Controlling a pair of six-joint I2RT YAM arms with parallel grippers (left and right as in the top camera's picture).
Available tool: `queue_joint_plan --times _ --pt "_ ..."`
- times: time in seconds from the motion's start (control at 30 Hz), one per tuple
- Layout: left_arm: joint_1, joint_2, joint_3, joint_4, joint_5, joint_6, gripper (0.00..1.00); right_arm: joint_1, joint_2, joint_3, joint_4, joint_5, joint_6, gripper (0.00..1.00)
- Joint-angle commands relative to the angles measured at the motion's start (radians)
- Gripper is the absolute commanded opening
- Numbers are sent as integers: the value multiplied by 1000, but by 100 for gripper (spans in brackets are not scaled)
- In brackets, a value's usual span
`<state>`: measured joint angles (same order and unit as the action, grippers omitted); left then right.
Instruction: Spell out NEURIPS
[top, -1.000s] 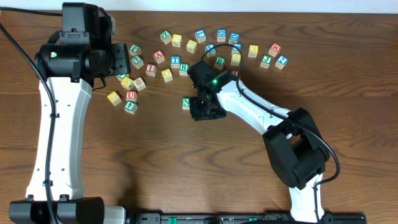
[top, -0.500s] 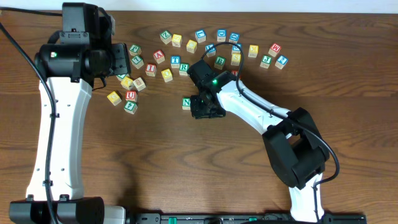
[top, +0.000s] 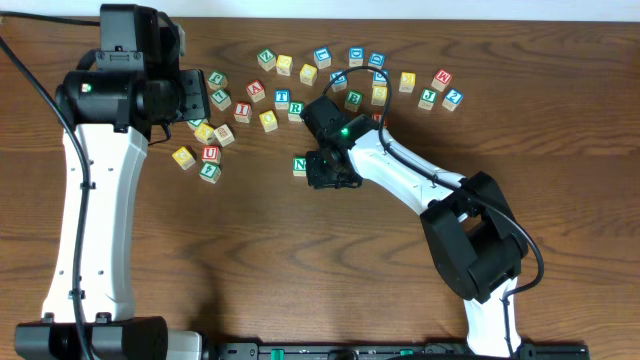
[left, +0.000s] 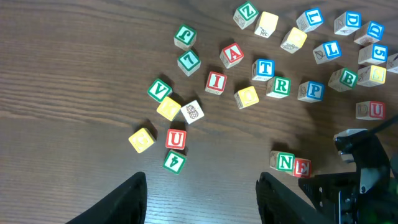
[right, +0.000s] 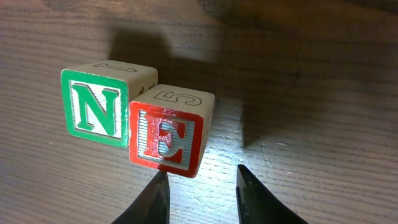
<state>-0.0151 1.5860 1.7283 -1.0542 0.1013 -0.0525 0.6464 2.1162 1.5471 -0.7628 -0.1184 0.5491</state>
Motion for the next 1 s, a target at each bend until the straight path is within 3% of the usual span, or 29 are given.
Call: queue_joint_plan --times 0.0,0.97 --pt "-1 -3 5 -4 -9 -5 56 2 11 -10 11 18 16 29" --pt "-1 -3 5 -4 -9 -5 56 -5 -11 21 16 -8 -24 29"
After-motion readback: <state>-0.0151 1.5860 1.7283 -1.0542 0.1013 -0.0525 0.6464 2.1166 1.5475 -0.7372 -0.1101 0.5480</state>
